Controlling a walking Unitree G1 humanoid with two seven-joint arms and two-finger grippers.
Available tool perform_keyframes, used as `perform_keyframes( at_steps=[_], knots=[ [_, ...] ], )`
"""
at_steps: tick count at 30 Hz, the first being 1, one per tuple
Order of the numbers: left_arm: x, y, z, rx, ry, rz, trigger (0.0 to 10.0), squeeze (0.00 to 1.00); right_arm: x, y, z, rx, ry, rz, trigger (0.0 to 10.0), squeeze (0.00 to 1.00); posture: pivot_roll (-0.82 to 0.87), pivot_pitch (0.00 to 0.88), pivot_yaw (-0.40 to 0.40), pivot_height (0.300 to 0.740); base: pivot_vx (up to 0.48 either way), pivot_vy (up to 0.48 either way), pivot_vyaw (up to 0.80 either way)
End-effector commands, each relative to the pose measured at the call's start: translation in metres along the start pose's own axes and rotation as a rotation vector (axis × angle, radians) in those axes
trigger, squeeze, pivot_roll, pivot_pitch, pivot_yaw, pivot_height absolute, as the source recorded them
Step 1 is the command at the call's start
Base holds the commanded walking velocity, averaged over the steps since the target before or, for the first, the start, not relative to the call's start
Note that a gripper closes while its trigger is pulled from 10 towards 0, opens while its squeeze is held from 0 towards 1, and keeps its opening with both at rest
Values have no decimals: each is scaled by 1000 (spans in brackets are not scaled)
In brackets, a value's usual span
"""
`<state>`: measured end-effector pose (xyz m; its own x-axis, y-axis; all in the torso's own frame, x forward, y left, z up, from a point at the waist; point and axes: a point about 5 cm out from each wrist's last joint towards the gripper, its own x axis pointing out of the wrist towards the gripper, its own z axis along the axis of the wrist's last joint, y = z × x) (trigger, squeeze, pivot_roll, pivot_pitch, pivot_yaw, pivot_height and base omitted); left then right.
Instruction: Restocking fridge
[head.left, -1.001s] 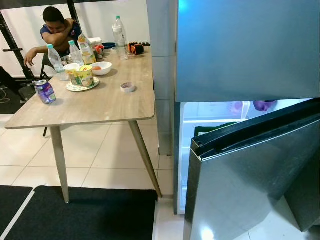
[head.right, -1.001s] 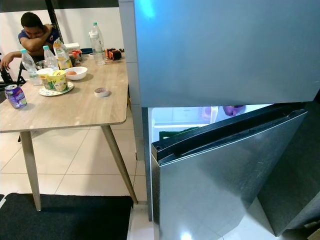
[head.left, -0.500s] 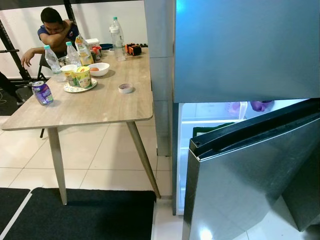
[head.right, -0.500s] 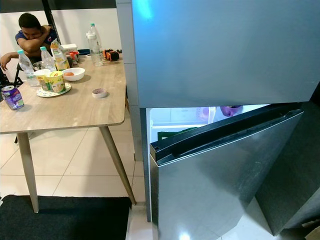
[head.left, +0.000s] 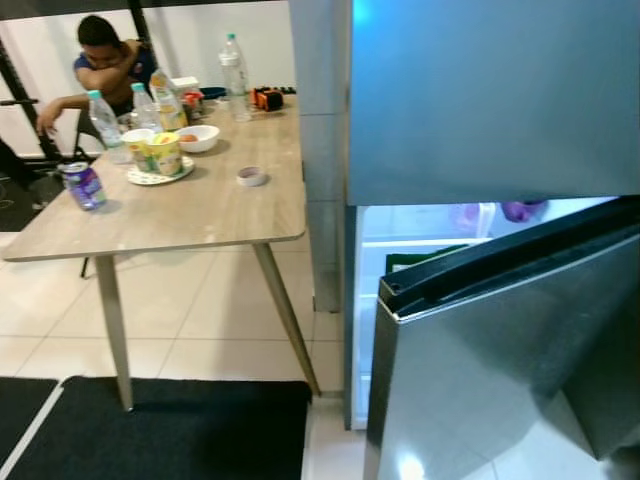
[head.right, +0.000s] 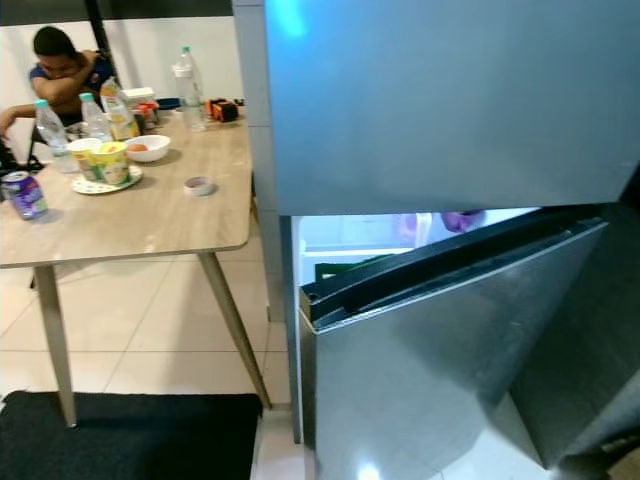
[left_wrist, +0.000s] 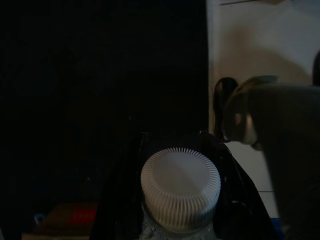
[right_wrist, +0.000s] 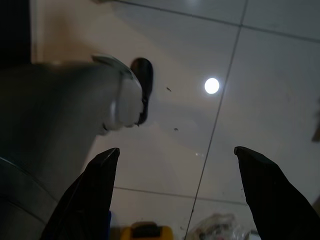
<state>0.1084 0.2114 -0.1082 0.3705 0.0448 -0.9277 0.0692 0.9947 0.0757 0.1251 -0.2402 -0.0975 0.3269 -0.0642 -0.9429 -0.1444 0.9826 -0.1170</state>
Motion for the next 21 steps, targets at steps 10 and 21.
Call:
perform_keyframes(
  at_steps=[10,21],
  knots=[
    [-1,-1,-4,3,5,-3,10000,0,0,-1,-4,14,11,2,10000,0,-91,27,8,740,0,0,-800],
    [0,-2,-1,22,-1,-9,10000,0,-1,-2,-4,20,2,0,10000,0,-93,32,13,740,0,0,-436]
  ],
)
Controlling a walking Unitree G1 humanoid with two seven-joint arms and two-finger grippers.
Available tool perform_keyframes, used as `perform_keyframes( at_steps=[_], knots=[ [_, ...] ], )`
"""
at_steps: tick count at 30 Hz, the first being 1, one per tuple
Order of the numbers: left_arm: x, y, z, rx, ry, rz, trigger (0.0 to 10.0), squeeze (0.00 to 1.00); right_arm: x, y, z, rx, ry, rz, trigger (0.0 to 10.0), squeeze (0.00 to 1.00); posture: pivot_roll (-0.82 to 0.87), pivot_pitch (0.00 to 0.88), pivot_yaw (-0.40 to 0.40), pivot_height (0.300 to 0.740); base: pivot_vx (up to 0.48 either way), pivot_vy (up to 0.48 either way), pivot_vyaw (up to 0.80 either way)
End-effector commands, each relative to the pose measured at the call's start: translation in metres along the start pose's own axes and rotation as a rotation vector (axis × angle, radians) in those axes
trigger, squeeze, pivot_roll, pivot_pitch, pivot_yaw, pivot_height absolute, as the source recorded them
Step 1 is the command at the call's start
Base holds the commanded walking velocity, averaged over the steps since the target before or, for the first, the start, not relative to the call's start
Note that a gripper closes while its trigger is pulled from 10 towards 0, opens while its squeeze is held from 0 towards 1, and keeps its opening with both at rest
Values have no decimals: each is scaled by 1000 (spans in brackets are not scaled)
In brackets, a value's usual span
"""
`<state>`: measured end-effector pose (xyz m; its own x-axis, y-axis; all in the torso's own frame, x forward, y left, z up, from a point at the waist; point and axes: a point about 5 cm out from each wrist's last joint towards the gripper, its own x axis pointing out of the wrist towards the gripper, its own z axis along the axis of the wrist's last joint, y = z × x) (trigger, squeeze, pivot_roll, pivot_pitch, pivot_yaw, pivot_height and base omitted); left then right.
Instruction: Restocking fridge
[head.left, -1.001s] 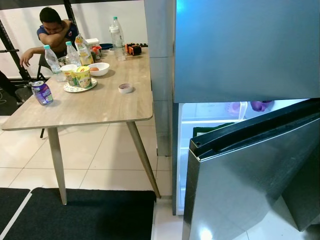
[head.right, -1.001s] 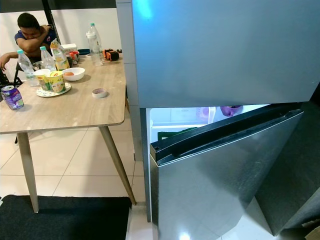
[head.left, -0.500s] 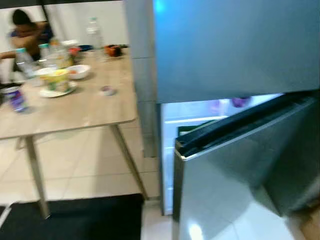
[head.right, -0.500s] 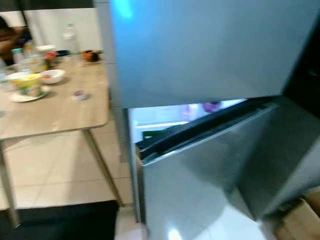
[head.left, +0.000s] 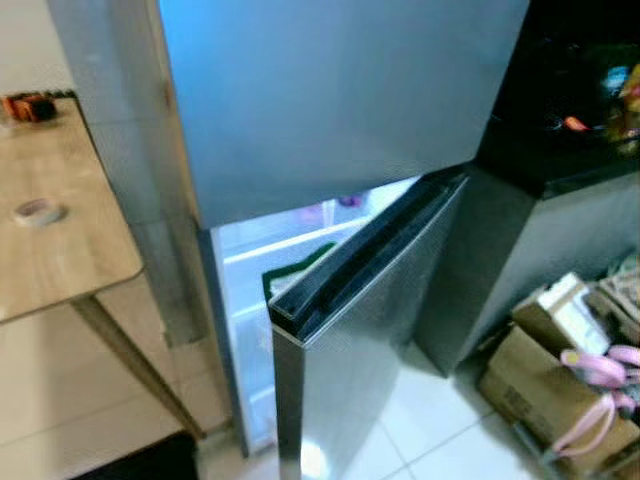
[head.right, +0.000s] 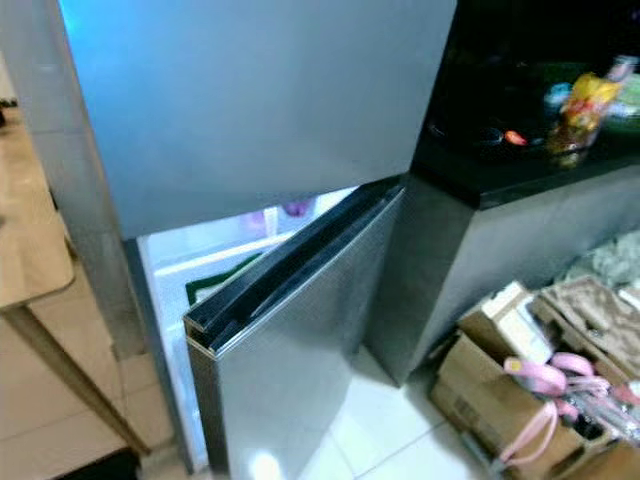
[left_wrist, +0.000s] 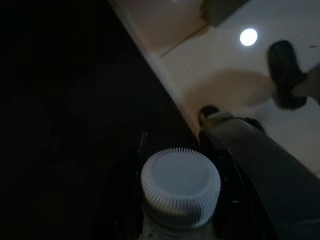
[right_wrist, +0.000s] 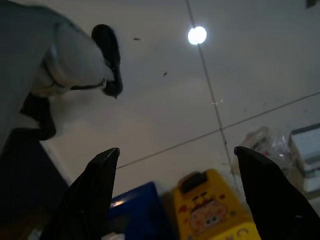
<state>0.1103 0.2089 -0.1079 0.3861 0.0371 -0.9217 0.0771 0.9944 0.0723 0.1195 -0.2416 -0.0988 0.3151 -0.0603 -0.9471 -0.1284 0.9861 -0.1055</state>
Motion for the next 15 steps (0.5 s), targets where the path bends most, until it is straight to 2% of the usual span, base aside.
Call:
perform_keyframes(
  at_steps=[1,15],
  knots=[
    [0,0,-3,16,16,-3,10000,0,0,-2,2,1,-10,-5,10000,0,-93,32,13,740,0,0,0],
    [-1,3,-4,36,21,-5,10000,0,0,-1,5,-6,-18,2,10000,0,-86,26,15,740,0,0,0]
  ],
)
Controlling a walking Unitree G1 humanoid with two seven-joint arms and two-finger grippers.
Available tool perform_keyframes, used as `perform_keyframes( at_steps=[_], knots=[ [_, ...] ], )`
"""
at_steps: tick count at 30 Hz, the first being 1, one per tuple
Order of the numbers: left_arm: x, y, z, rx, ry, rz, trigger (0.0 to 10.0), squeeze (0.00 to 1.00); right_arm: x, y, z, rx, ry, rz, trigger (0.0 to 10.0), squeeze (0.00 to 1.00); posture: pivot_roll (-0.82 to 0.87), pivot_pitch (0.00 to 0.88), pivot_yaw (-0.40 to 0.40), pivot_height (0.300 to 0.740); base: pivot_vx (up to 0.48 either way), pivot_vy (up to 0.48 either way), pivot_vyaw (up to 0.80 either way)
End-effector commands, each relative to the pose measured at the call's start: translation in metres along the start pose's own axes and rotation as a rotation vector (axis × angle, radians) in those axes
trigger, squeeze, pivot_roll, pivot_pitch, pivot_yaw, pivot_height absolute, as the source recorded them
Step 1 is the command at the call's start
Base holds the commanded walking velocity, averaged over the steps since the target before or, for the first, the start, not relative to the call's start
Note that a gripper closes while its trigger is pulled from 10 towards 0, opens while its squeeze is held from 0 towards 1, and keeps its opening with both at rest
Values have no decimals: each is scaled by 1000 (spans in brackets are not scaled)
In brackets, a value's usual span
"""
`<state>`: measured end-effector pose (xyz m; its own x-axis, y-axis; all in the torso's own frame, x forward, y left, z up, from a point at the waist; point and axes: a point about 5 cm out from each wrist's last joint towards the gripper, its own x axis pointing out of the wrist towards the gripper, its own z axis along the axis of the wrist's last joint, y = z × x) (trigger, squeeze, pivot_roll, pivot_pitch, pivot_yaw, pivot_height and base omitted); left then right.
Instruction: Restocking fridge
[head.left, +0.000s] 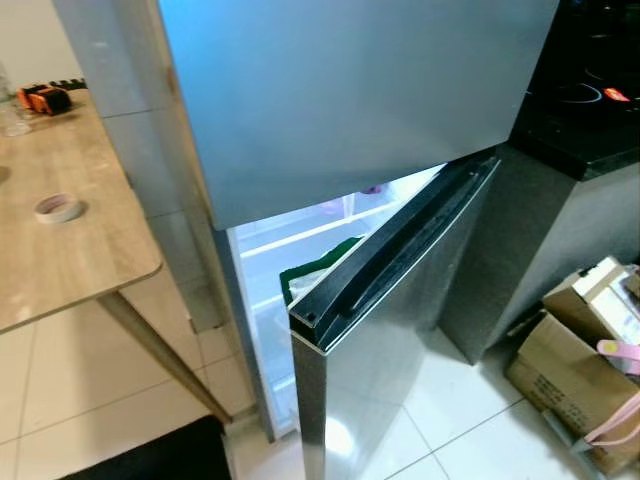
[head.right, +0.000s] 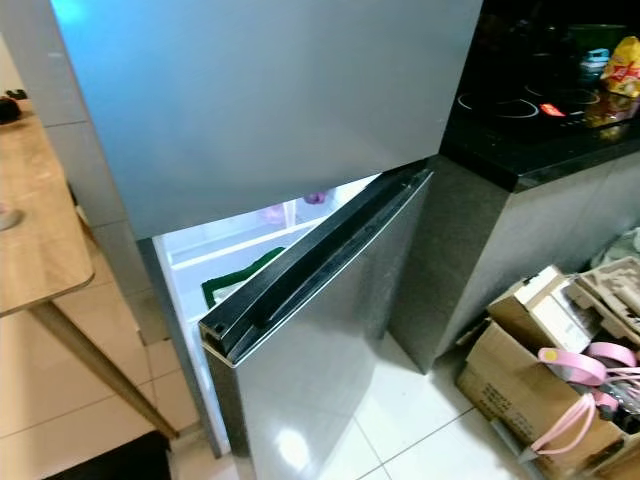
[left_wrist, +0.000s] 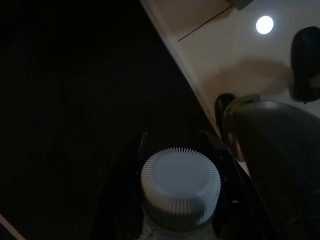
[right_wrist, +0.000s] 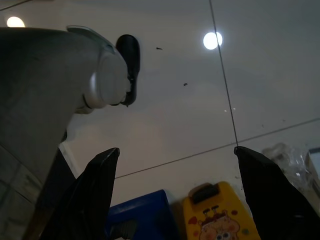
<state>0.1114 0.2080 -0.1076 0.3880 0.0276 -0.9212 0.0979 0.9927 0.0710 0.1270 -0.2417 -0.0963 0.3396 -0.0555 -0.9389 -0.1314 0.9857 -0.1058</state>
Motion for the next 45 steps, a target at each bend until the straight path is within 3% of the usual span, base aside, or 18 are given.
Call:
perform_keyframes(
  at_steps=[1,10,26,45],
  knots=[
    [-1,4,-5,20,24,1,10000,0,0,1,-2,-4,7,3,10000,0,-86,25,15,740,0,0,0],
    [0,3,-3,46,23,7,10000,0,0,2,-1,-2,3,6,10000,0,-89,27,19,740,0,-442,0],
    [-1,3,-6,33,33,19,10000,0,1,5,0,-1,0,15,10000,0,-83,24,27,740,0,0,0],
    [-1,-2,-12,74,63,18,10000,0,0,4,-3,-3,6,15,10000,0,-90,29,20,740,-319,0,0]
  ],
)
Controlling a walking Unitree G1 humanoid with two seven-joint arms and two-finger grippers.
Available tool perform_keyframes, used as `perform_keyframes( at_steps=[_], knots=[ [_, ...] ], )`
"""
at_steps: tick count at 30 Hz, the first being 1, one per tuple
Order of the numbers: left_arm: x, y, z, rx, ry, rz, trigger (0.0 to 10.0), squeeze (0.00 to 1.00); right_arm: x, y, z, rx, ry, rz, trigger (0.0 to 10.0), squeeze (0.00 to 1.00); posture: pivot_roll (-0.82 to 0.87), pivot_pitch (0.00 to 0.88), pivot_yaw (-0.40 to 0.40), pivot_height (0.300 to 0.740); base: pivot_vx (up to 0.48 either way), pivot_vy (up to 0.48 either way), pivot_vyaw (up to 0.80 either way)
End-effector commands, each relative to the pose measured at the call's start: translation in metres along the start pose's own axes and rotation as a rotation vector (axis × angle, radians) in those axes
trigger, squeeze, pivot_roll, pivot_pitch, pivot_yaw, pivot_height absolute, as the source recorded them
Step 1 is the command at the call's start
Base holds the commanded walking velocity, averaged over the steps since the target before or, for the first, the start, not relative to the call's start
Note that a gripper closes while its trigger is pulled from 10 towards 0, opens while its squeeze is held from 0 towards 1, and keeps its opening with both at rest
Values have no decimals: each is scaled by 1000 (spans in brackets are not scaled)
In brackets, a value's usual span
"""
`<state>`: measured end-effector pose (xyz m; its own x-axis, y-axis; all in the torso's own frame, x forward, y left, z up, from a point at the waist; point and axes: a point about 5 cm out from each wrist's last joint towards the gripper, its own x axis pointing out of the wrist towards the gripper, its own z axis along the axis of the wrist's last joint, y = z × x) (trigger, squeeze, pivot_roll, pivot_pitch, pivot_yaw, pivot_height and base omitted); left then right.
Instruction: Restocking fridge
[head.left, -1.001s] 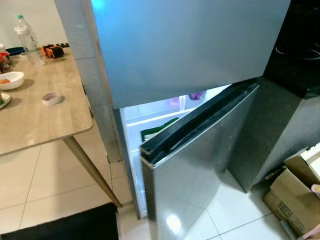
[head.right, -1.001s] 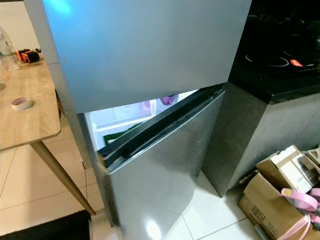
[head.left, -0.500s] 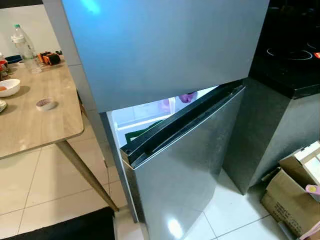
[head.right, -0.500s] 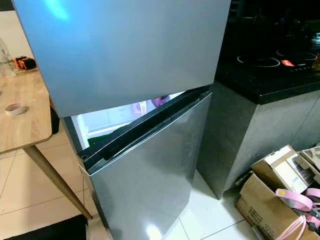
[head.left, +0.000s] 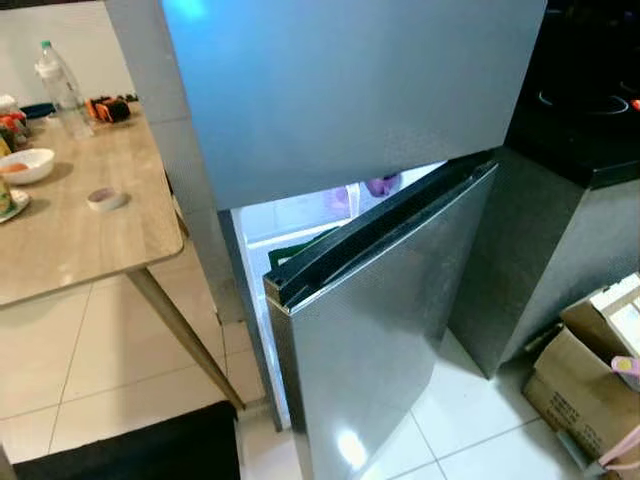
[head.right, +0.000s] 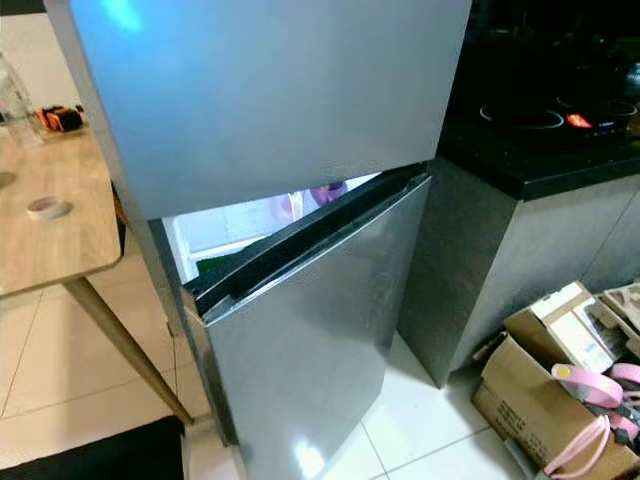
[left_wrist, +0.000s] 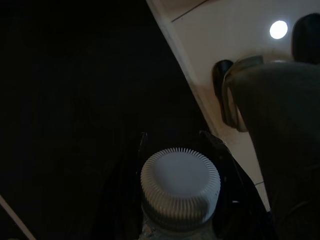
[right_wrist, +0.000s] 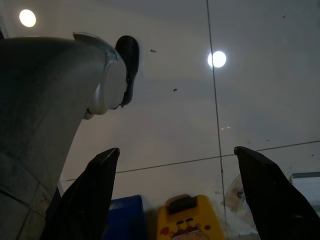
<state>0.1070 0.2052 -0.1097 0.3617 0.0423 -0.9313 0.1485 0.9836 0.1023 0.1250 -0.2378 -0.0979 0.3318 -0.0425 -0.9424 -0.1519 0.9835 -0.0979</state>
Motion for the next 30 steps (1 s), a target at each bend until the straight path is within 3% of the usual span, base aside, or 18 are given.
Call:
perform_keyframes(
  at_steps=[1,12,20,26,30],
  knots=[
    [-1,1,-7,15,33,7,10000,0,0,-1,-1,14,0,1,10000,0,-90,29,20,740,-330,0,0],
    [-1,2,-9,15,38,6,10000,0,0,2,-2,14,1,7,10000,0,-91,31,21,740,-326,0,0],
    [-1,5,-6,-22,19,-4,10000,0,0,1,-2,3,3,7,10000,0,-95,26,19,740,0,0,0],
    [-2,9,-6,-20,24,10,10000,0,0,1,-2,-1,3,9,10000,0,-97,20,21,740,0,-469,0],
    [-2,12,-5,-38,17,25,10000,0,0,3,0,-5,0,15,10000,0,-97,20,21,740,0,0,0]
  ],
)
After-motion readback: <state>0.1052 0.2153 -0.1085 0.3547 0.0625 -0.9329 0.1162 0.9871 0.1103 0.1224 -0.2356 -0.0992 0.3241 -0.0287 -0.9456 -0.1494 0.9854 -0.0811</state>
